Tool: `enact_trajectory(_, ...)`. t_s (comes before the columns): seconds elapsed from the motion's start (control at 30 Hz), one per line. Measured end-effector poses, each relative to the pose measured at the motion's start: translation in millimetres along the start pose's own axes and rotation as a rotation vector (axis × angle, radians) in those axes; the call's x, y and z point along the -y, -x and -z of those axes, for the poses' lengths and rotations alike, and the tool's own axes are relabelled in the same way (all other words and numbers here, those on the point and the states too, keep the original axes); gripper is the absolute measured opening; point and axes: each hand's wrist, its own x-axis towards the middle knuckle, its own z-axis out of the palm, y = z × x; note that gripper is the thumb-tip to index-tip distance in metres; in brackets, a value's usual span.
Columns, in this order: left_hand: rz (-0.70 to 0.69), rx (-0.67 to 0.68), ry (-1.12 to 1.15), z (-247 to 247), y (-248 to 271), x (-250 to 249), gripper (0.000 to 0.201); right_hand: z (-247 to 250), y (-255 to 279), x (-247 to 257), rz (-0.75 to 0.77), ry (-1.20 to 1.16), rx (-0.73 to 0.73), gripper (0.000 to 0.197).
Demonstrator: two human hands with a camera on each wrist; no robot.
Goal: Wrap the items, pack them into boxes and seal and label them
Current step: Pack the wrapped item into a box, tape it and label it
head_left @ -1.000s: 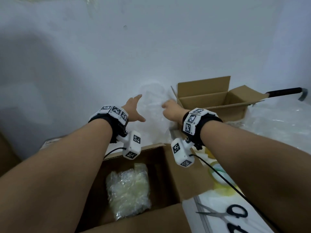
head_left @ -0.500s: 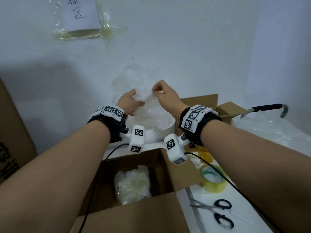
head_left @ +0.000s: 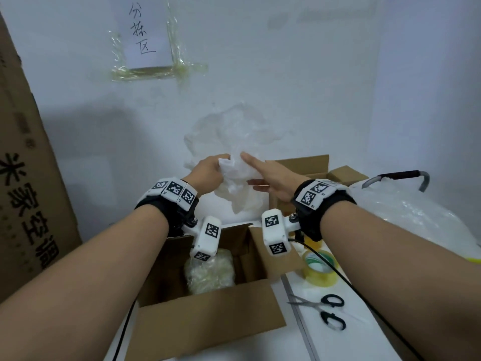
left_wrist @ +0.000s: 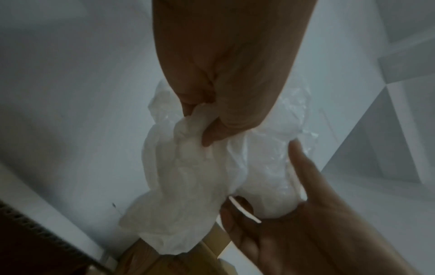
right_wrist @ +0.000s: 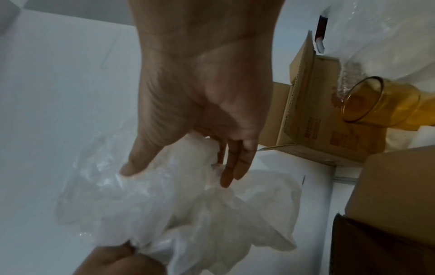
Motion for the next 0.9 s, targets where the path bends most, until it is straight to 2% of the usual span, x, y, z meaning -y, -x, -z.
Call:
enact_trajectory(0.07, 0.011, -0.005, -0.056, -5, 8, 1, 0.034, -2, 7, 4, 0.003, 0.005, -0.048, 0.074)
enact_trajectory(0.13, 0.011, -0.04, -0.031, -9, 17, 4, 0.05, -1, 9, 7, 0.028, 0.011, -0.175, 0.072)
enact_trajectory(0.23, 0.005, -0.186, 0.032, -7, 27, 9, 0.077, 9, 10, 1, 0.05, 0.101, -0.453, 0.09)
enact_trajectory(0.3, 0.042, -0.278, 0.115, -3, 31, 16, 0.075, 18, 18, -7, 0.065, 0.18, -0.624, 0.082)
enact_trajectory(0.4, 0.101, -0.377, 0.155, 6, 39, 27, 0.063, 28, 28, -22, 0.039, 0.385, -0.745, 0.059)
enact_trajectory(0.47, 0.124, -0.405, 0.133, 11, 48, 34, 0.057, 28, 33, -31, -0.017, 0.546, -0.779, 0.045)
enact_trajectory(0.53, 0.135, -0.398, 0.075, 16, 59, 39, 0.055, 24, 39, -38, -0.046, 0.587, -0.795, 0.037)
enact_trajectory(0.6, 0.147, -0.377, 0.031, 20, 68, 43, 0.052, 21, 45, -42, -0.007, 0.529, -0.823, 0.032)
enact_trajectory(0.67, 0.163, -0.353, 0.022, 21, 78, 42, 0.047, 16, 51, -44, 0.099, 0.454, -0.81, 0.03)
enact_trajectory(0.73, 0.177, -0.31, 0.029, 17, 88, 38, 0.04, 10, 56, -45, 0.191, 0.302, -0.723, 0.039)
enact_trajectory(0.8, 0.191, -0.254, 0.111, 10, 98, 32, 0.032, 4, 60, -42, 0.185, 0.16, -0.652, 0.055)
enact_trajectory(0.9, 0.289, -0.098, 0.34, 4, 111, 21, 0.035, 5, 64, -35, 0.147, 0.029, -0.708, 0.063)
